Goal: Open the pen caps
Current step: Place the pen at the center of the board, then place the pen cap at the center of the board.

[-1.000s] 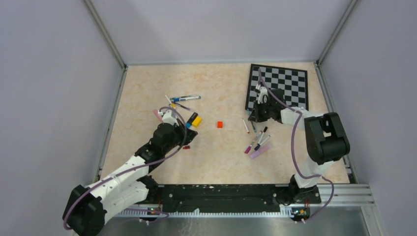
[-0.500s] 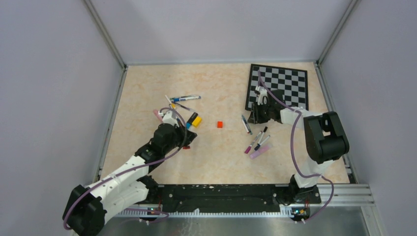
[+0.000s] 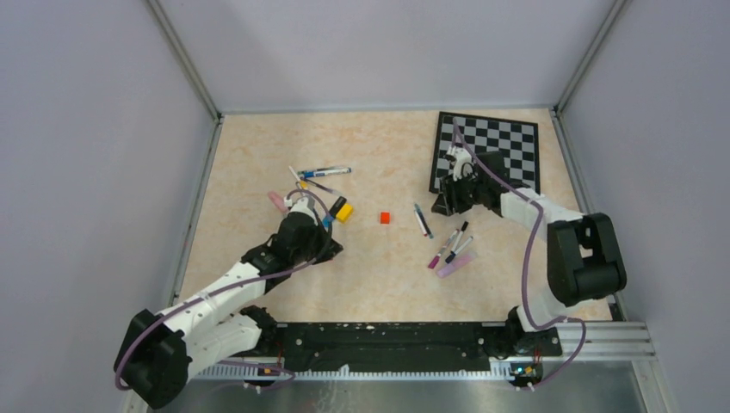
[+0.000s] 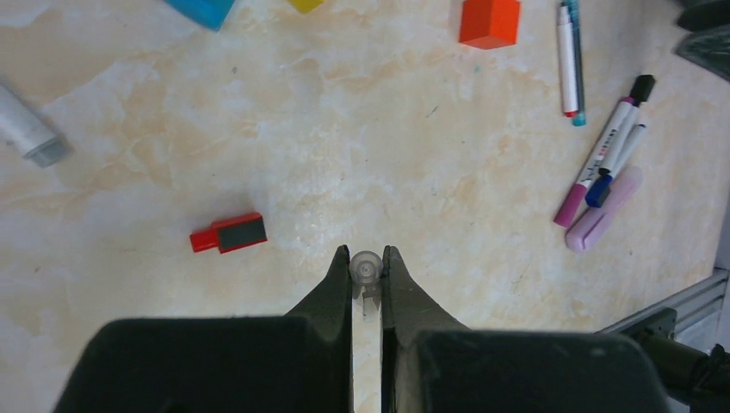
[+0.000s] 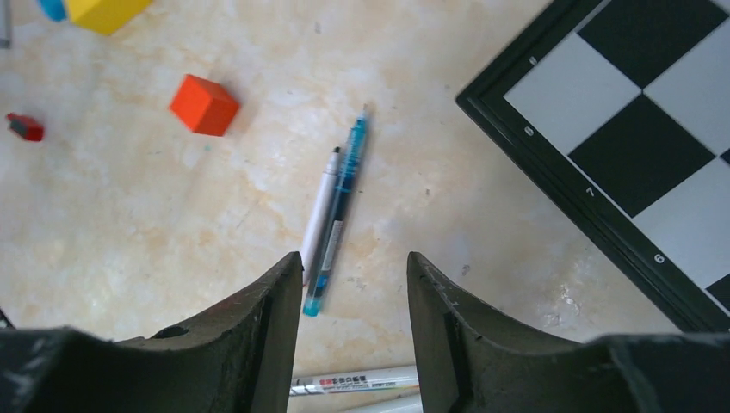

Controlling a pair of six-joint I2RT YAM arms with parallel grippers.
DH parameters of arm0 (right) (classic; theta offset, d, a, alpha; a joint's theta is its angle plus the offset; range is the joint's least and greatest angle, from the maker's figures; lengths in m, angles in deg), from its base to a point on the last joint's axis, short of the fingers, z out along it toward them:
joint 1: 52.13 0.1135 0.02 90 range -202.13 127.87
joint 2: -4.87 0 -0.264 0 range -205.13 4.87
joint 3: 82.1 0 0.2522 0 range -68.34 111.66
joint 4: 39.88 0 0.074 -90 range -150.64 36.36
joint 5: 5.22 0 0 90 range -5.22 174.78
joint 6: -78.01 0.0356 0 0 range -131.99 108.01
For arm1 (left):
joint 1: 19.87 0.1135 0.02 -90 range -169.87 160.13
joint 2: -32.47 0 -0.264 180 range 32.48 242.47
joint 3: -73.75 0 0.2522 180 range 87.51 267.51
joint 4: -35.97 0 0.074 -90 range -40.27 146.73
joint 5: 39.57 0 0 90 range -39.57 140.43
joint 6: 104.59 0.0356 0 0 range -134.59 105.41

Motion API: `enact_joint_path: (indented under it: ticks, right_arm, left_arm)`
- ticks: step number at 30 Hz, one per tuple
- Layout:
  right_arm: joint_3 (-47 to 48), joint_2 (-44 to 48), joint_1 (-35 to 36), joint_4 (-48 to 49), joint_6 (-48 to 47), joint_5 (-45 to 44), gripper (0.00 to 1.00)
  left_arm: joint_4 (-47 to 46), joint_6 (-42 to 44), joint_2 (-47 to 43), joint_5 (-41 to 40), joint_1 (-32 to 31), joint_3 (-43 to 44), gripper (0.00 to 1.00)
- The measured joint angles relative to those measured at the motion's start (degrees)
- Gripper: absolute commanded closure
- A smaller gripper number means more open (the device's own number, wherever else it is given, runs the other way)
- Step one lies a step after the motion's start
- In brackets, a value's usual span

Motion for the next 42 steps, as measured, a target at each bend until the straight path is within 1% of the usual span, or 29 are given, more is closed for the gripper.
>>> enact_joint_path:
  ticks: [4, 8, 14, 17, 20, 24, 26, 29, 31, 33, 34, 38, 42]
  right_arm:
    - [0.0, 5.1, -1.2, -1.8, -4.4, 6.1, 0.51]
    - [-0.1, 8.2, -2.6, -2.1, -6.9, 10.2, 0.51]
    - [-0.5, 8.5, -4.3, -2.8, -8.3, 13.3, 0.51]
    - [-0.9, 8.5, -4.6, -3.3, -8.5, 14.0, 0.51]
    - [-1.0, 8.5, -5.0, -3.7, -8.6, 14.8, 0.51]
    - [-1.0, 8.5, -5.5, -3.8, -8.9, 15.5, 0.51]
    - [-1.0, 8.5, -5.6, -3.8, -8.9, 15.6, 0.51]
    - [-1.0, 8.5, -5.7, -3.9, -8.9, 15.9, 0.51]
    - [-1.0, 8.5, -5.9, -3.9, -8.9, 16.2, 0.51]
    - [-1.0, 8.5, -6.1, -3.9, -8.9, 16.3, 0.51]
    - [-1.0, 8.5, -6.2, -3.9, -8.9, 16.4, 0.51]
    - [-1.0, 8.5, -6.4, -3.9, -8.9, 16.8, 0.51]
    - [-1.0, 8.5, -6.5, -3.9, -8.9, 17.1, 0.51]
  left_arm:
    - [4.6, -2.0, 3.4, -2.8, -1.7, 2.7, 1.00]
    - [9.7, -4.4, 8.7, -7.4, -5.9, 7.3, 1.00]
    - [14.3, -4.1, 20.5, -11.5, -10.9, 16.2, 0.98]
    - [16.5, -3.1, 25.6, -12.8, -11.5, 19.4, 0.97]
    - [18.9, -2.1, 29.4, -14.8, -11.5, 21.2, 0.94]
    - [21.1, -1.0, 31.2, -17.0, -11.5, 21.4, 0.85]
    - [21.8, -0.7, 31.6, -17.8, -11.5, 21.6, 0.84]
    - [22.2, -0.6, 32.5, -18.4, -11.0, 21.9, 0.75]
    - [22.3, -0.5, 33.1, -18.6, -10.7, 21.9, 0.70]
    - [22.8, -0.5, 33.3, -18.8, -10.3, 21.9, 0.69]
    - [22.9, -0.5, 33.3, -18.8, -10.1, 21.9, 0.65]
    - [23.9, -0.4, 33.3, -18.7, -9.6, 22.2, 0.60]
    - [24.9, 0.1, 31.6, -18.4, -9.6, 23.2, 0.59]
